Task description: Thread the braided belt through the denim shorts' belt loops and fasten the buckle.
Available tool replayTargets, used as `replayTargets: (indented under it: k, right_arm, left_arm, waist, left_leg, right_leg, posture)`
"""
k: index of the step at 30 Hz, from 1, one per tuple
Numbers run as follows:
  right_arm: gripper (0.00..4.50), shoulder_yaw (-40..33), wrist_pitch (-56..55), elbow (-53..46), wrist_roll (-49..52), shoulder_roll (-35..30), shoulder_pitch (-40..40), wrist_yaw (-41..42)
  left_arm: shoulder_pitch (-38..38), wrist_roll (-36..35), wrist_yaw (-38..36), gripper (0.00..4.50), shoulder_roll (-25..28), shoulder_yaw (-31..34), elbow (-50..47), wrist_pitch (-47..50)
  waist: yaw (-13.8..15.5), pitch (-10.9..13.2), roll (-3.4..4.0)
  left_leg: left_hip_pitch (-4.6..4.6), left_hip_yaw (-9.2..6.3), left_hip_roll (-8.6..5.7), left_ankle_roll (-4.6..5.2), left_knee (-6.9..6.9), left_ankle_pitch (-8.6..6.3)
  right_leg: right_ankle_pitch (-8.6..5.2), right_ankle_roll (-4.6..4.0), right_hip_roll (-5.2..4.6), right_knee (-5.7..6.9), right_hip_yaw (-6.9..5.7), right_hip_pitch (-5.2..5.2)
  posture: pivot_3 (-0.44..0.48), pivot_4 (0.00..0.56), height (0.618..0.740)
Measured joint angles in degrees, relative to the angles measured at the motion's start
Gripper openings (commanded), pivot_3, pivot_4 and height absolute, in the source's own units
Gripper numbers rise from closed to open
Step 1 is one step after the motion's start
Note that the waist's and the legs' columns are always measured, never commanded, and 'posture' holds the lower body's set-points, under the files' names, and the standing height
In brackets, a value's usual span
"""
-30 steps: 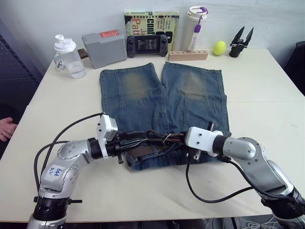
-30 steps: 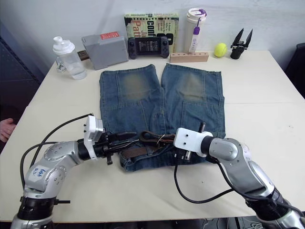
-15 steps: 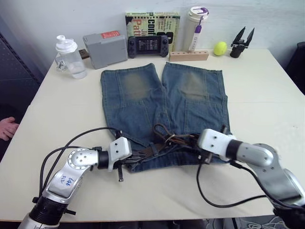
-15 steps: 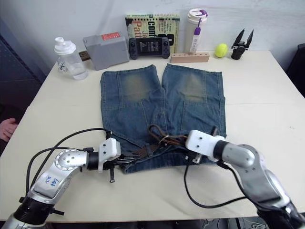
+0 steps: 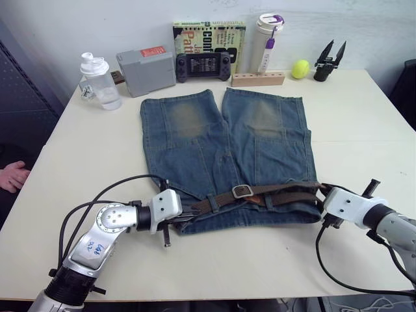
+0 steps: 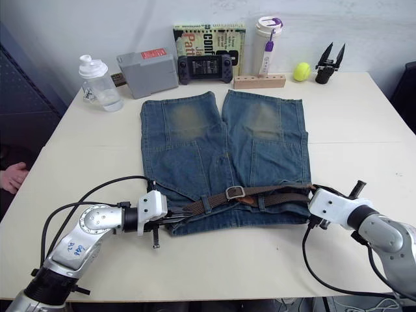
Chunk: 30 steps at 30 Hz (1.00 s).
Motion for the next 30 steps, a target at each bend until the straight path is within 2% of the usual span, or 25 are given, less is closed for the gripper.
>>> replayTargets:
  k: [10,14,19,21,23,25,26,30]
  right_arm:
    - [0.00,0.22,-7.95,3.81,-1.79,0.22,-0.04,-3.55]
    - [0.00,1.36,-15.98,5.68,-9.32,-3.47,3.55,-6.67]
    - [0.00,3.00,-14.86,4.70,-11.04,-0.10,3.20,-8.73]
    - [0.89,3.65,-11.67,2.94,-9.68,2.44,2.20,-7.81]
    - [1.38,3.67,-8.67,1.88,-8.88,3.62,1.65,-6.89]
    - [2.41,3.42,-4.68,0.04,-6.30,5.04,0.73,-4.94]
    - [2.64,3.32,-3.97,-0.40,-5.66,5.13,0.72,-4.54]
    - [4.45,0.54,0.13,-3.31,-0.22,4.81,1.53,0.00]
  left_arm:
    - [0.26,0.95,0.78,0.04,0.03,-0.17,0.73,-3.11]
    - [0.72,1.05,0.77,0.04,1.83,0.59,2.06,-5.95]
    - [1.41,0.78,1.09,0.04,2.02,2.35,2.30,-6.60]
    - [1.49,-0.27,0.77,0.00,2.03,3.37,2.25,-5.36]
    - [1.51,-1.62,0.54,0.00,2.26,4.84,2.17,-3.80]
    - [1.73,-4.00,-0.25,0.00,3.10,7.47,1.75,-0.76]
    - [1.88,-4.45,-0.40,0.00,3.33,7.99,1.48,-0.12]
    - [2.63,-8.83,-1.51,0.00,4.57,11.23,-2.61,5.46]
  waist:
    - [0.11,-0.02,0.05]
    - [-0.09,-0.03,0.10]
    - [-0.23,-0.03,0.11]
    - [-0.28,-0.03,0.11]
    - [-0.30,-0.02,0.10]
    - [-0.33,-0.02,0.10]
    - [-0.33,-0.02,0.10]
    - [-0.14,0.07,-0.05]
  left_leg:
    - [-0.02,-0.05,0.00,0.02,0.01,0.01]
    - [0.04,-0.06,0.02,0.02,-0.04,0.01]
    - [0.06,-0.17,0.07,0.02,-0.09,0.01]
    - [0.07,-0.22,0.08,0.02,-0.12,0.01]
    - [0.05,-0.24,0.10,0.02,-0.12,0.01]
    - [0.02,-0.28,0.11,0.02,-0.15,0.01]
    - [0.02,-0.28,0.11,0.02,-0.16,0.01]
    - [-0.04,-0.35,0.12,0.02,-0.20,0.01]
  right_leg:
    - [0.00,0.00,-0.09,0.00,-0.03,0.02]
    - [0.00,0.00,-0.07,0.01,0.01,0.02]
    - [0.00,0.00,-0.04,-0.01,0.03,0.02]
    - [-0.01,-0.01,-0.02,0.00,0.04,-0.02]
    - [-0.01,-0.02,0.00,0.00,0.03,-0.05]
    - [-0.01,-0.02,0.01,-0.02,0.03,-0.08]
    - [-0.01,-0.02,0.01,-0.03,0.03,-0.09]
    - [-0.01,-0.02,-0.02,-0.08,0.00,-0.09]
  posture:
    - [0.000,0.150,0.726]
    - [0.000,0.150,0.726]
    - [0.000,0.150,0.726]
    - [0.000,0.150,0.726]
    - [0.000,0.150,0.726]
    - [0.000,0.150,0.726]
    - [0.000,0.150,0.726]
    - [0.000,0.150,0.726]
